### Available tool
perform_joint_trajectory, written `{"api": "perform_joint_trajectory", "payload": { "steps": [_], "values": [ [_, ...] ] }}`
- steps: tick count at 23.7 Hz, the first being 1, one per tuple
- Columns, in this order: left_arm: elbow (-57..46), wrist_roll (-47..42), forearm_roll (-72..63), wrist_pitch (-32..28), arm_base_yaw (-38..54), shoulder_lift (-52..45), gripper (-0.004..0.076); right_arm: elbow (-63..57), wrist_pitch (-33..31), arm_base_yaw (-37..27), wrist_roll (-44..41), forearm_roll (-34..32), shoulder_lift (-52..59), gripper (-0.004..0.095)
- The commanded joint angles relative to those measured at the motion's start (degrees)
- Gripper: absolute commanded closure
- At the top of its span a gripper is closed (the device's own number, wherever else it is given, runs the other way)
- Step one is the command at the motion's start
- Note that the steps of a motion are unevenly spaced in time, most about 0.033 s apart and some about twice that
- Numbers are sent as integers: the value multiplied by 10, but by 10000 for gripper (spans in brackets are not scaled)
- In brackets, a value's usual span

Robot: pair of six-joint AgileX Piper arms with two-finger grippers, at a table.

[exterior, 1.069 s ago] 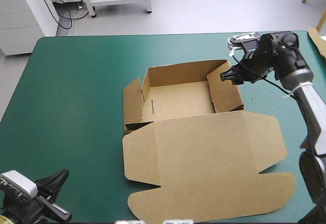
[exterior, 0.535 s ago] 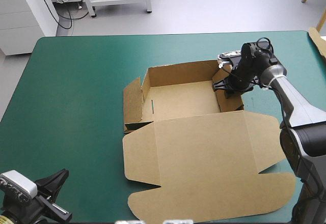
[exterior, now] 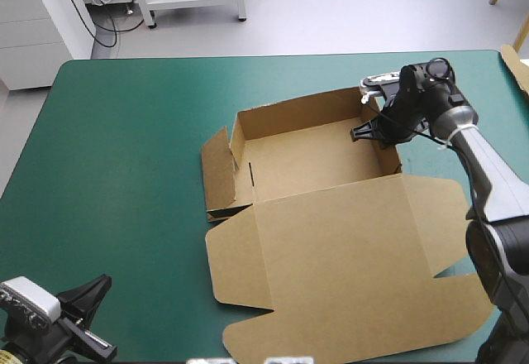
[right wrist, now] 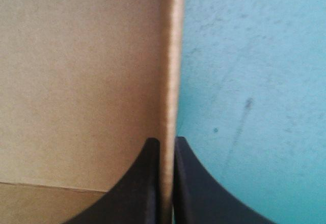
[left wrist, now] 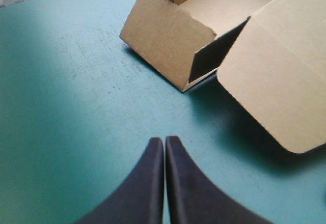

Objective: Fold the box

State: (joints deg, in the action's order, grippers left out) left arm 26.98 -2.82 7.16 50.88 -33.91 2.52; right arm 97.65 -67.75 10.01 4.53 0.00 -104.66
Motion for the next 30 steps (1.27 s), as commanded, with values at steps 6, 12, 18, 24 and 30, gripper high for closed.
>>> {"api": "perform_joint_trajectory", "payload": {
  "steps": [6, 12, 18, 24, 30],
  "values": [
    [10, -4, 1, -48, 0, 9, 731, 18, 7, -1, 4, -30, 235, 930],
    [10, -4, 1, -48, 0, 9, 708, 18, 7, -1, -1, -47, 310, 929],
    [10, -4, -3, -50, 0, 9, 304, 18, 7, -1, -1, -42, 318, 930],
    [10, -6, -14, -77, 0, 9, 284, 17, 7, -1, -1, -41, 318, 930],
    [19, -34, -19, -99, 0, 29, 284, 17, 7, -1, -1, -41, 318, 930]
  ]
}}
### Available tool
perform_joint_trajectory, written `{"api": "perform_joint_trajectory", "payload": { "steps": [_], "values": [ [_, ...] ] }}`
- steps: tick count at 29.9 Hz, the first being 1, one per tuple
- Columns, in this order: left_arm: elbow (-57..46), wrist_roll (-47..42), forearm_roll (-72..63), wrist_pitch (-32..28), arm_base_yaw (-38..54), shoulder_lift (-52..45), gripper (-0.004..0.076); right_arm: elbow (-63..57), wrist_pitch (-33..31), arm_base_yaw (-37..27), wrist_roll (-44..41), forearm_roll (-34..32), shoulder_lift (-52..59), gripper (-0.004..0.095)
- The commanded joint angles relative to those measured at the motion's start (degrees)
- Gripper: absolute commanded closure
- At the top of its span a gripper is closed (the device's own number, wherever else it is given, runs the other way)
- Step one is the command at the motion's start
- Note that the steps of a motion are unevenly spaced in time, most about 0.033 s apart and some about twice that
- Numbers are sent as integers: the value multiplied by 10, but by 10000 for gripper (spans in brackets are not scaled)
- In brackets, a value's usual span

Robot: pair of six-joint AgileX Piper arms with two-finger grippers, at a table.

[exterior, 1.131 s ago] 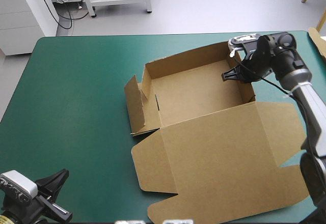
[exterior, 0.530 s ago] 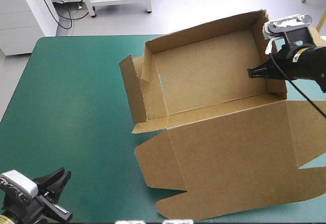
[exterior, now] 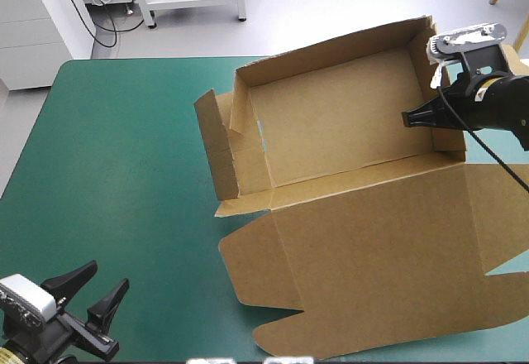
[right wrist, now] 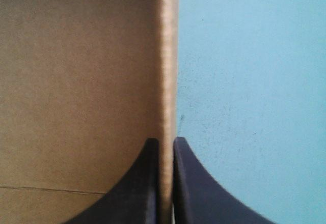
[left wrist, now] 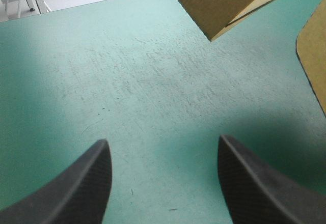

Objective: Fold the box

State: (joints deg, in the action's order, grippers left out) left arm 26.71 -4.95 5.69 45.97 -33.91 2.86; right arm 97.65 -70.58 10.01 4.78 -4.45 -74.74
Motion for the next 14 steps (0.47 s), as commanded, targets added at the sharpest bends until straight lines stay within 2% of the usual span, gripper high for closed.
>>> {"api": "perform_joint_trajectory", "payload": {
  "steps": [1, 5, 14],
  "values": [
    [28, -13, -5, -50, 0, 36, 284, 17, 36, -1, -3, 4, 19, 929],
    [72, -17, 10, -50, 0, 96, 285, 17, 36, -1, -3, 4, 19, 930],
    [216, -53, 86, -44, 0, 296, 284, 17, 36, -1, -2, 4, 19, 930]
  ]
}}
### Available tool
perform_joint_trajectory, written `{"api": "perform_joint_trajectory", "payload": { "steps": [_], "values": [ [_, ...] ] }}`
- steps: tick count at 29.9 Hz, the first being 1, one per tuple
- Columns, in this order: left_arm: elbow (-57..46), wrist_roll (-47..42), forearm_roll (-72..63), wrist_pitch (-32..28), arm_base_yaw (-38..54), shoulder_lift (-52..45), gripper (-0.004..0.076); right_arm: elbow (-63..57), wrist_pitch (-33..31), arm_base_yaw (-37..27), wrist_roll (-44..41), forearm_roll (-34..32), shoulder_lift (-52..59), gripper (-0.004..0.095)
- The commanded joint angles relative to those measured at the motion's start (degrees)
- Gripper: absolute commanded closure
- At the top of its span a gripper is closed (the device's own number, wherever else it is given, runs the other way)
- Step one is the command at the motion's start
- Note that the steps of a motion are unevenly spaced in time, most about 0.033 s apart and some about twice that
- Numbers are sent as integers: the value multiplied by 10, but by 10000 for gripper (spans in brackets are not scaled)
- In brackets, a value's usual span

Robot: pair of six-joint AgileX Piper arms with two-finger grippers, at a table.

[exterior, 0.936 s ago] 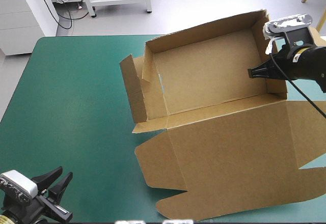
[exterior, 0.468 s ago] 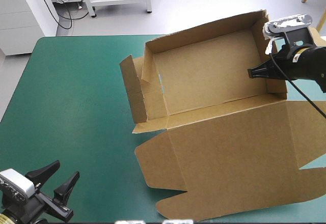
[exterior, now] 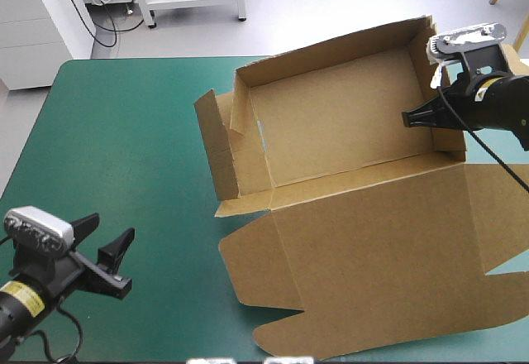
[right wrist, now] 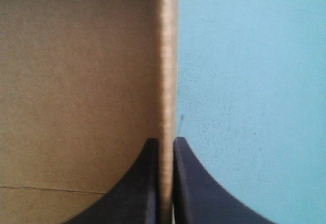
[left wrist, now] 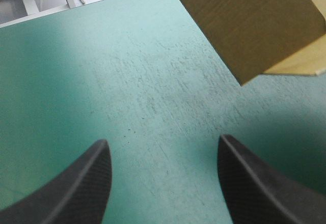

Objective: Fold the box

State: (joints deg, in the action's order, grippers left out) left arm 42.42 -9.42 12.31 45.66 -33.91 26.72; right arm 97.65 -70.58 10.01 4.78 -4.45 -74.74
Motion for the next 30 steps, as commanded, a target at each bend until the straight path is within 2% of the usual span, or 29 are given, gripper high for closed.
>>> {"api": "perform_joint_trajectory", "payload": {
  "steps": [1, 11, 21, 25, 30],
  "values": [
    [78, -8, 24, -41, 0, 79, 284, 17, 36, -1, -2, 4, 19, 930],
    [266, 37, 32, 23, 0, 250, 284, 17, 36, -1, 3, 4, 19, 930],
    [399, 53, 75, 97, 15, 370, 284, 17, 36, -1, 3, 8, 19, 930],
    [449, 115, 20, 121, 74, 406, 284, 17, 36, -1, 3, 20, 19, 930],
    [491, 214, -119, 145, 197, 443, 284, 17, 36, -1, 3, 24, 19, 930]
  ]
}}
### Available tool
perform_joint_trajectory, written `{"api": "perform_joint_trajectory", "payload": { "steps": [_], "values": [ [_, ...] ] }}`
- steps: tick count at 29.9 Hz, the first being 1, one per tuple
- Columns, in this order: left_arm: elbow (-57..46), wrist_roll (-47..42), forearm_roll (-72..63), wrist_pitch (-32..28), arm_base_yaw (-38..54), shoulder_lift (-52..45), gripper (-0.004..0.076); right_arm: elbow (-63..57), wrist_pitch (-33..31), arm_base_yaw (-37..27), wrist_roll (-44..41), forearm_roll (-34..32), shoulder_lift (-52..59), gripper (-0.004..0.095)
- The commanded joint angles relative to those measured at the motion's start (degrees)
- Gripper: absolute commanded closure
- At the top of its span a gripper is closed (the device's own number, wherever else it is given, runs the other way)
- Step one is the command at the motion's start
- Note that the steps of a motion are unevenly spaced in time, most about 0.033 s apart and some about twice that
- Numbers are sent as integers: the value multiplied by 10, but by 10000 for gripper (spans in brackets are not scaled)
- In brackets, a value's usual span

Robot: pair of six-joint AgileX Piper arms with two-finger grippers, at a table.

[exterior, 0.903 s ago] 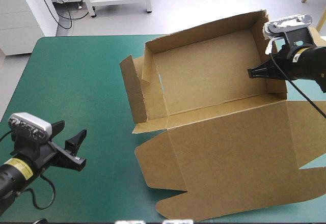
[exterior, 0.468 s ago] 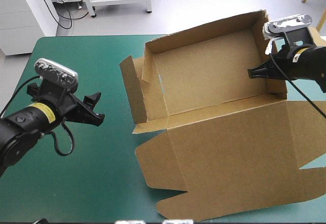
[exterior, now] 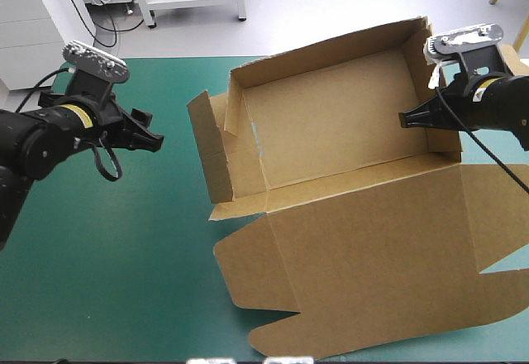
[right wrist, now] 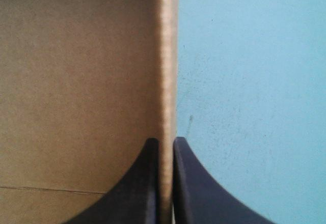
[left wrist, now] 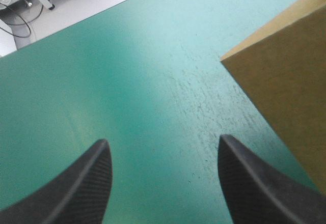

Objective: Fold the box

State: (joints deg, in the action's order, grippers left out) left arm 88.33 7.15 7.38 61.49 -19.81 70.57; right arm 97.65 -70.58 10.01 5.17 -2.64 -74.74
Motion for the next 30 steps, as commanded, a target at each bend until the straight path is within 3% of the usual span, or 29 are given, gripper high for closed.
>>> {"api": "perform_joint_trajectory", "payload": {
  "steps": [1, 6, 12, 24, 30],
  "values": [
    [32, 67, -98, -10, 76, 10, 284, 17, 36, -1, -1, 6, 19, 930],
    [30, 140, -222, 18, 194, 56, 284, 17, 36, -1, -1, 6, 19, 930],
    [9, 216, -395, 9, 291, 99, 284, 17, 36, -1, -1, 6, 19, 930],
    [-192, 387, -622, -65, 311, 105, 284, 17, 36, -1, -1, 6, 17, 930],
    [-276, 486, -747, -73, 310, 105, 284, 17, 36, -1, -1, 7, 7, 930]
  ]
}}
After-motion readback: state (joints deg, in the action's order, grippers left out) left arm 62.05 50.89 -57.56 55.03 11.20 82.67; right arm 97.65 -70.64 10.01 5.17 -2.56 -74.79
